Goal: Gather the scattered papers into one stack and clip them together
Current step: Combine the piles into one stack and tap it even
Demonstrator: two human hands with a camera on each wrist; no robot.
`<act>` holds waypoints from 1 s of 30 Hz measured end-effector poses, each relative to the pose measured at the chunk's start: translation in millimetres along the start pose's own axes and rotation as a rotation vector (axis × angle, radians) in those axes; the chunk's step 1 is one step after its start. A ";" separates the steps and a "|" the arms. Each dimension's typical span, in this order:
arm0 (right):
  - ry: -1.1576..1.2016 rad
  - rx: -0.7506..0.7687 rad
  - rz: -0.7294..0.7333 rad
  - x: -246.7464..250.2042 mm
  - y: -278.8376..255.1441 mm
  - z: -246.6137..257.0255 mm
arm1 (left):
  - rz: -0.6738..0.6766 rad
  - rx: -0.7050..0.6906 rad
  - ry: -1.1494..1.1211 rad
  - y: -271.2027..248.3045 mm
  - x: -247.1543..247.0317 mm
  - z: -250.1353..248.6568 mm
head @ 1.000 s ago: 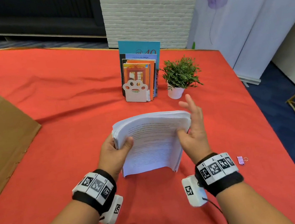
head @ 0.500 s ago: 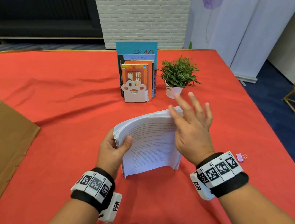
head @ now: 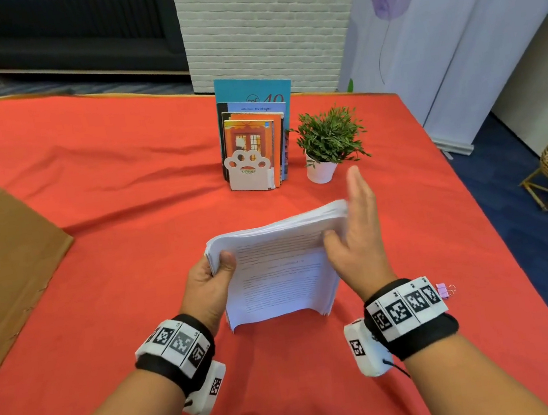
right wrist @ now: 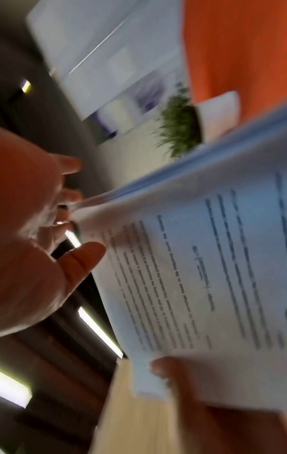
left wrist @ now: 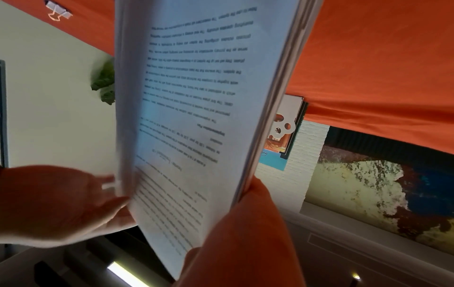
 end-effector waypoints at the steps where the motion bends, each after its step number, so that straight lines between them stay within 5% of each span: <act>1: 0.258 -0.140 0.039 -3.0 0.2 -3.8 | -0.011 -0.002 -0.007 0.0 -0.3 1.0; 4: 0.633 -0.354 0.026 -11.7 -4.3 -8.7 | -0.024 -0.041 -0.030 -2.3 -5.6 -0.8; 10: 0.629 -0.140 -0.116 -12.6 -13.0 -6.7 | -0.021 -0.183 0.035 -1.1 -7.3 -17.9; 14: 0.348 0.087 -0.082 -8.7 -13.6 -10.5 | -0.037 -0.151 0.087 3.3 -1.9 -13.1; 17: 0.323 0.109 -0.068 -9.2 -11.4 -10.0 | -0.042 -0.082 0.109 4.1 -2.5 -2.8; 20: 0.488 -0.029 -0.063 -16.0 -15.4 -11.5 | -0.066 0.002 0.123 4.2 -2.5 7.5; 25: 0.666 -0.520 0.002 -32.2 -32.3 -21.3 | -0.087 0.098 0.155 3.2 -4.8 17.9; 30: 0.713 -0.556 0.154 -34.1 -27.0 -25.7 | -0.184 0.155 0.129 8.9 -9.8 10.5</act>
Point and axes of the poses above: each hand's wrist, its own y-axis towards the middle knuckle, its own x-axis out of the back of the hand, z = x × y, the point moved 1 cm from there along y, towards the middle knuckle
